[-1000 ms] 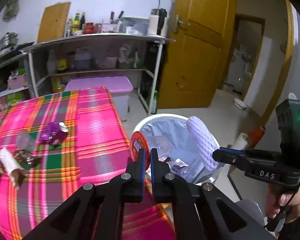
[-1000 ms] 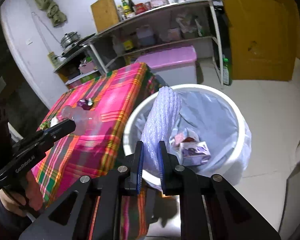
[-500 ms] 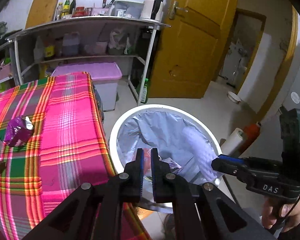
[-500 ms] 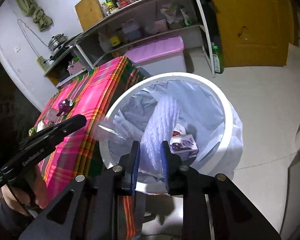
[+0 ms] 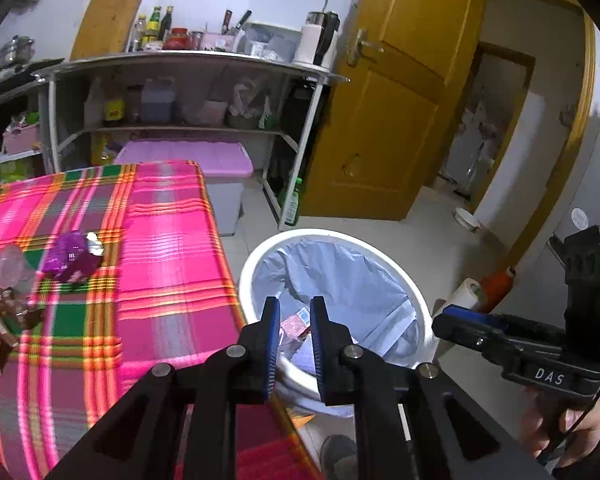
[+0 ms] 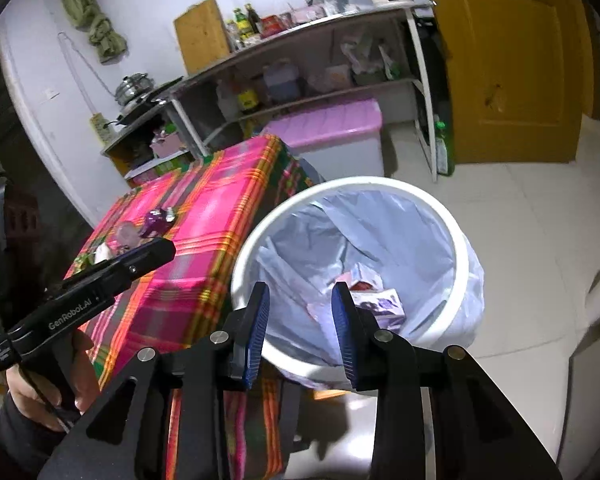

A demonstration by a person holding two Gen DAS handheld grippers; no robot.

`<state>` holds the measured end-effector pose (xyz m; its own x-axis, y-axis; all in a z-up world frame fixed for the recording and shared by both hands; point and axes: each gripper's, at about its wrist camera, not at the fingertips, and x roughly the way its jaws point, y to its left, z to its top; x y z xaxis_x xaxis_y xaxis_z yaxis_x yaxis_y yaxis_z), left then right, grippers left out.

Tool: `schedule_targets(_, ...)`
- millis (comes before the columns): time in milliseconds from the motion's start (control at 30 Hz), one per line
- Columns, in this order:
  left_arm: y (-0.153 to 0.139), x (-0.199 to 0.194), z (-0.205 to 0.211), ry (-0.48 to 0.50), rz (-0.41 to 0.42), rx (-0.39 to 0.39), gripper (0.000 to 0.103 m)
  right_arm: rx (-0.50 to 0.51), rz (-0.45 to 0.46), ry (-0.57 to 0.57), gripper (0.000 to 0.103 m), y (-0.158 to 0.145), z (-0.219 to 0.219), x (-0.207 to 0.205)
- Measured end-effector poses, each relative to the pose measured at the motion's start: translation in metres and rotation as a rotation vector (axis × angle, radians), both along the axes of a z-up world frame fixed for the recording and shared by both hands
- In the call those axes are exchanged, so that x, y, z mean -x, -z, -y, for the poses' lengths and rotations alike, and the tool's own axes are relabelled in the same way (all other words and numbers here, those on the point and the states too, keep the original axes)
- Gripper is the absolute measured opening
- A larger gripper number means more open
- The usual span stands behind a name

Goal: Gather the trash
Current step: 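Move both open tools back over the table items, then grasp the second white foam sleeve with the left tool while the right tool grasps the white paper bag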

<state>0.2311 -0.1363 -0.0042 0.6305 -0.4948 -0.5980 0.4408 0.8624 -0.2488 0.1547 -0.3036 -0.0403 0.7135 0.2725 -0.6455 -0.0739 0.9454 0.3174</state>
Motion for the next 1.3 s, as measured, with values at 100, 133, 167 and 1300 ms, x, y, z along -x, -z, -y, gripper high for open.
schedule_targets(100, -0.007, 0.012, -0.013, -0.013, 0.019, 0.007, 0.015, -0.001, 0.017, -0.021, 0.033, -0.007, -0.010, 0.005)
schedule_targets(133, -0.009, 0.016, -0.019, -0.014, 0.028, 0.012, 0.015, -0.001, 0.023, -0.030, 0.033, -0.009, -0.014, 0.007)
schedule_targets(167, -0.010, 0.021, -0.024, -0.020, 0.036, 0.012, 0.015, -0.002, 0.029, -0.040, 0.033, -0.010, -0.018, 0.009)
schedule_targets(1300, -0.011, 0.091, -0.209, -0.359, 0.083, -0.055, 0.015, 0.057, 0.039, -0.449, 0.056, -0.015, -0.174, -0.005)
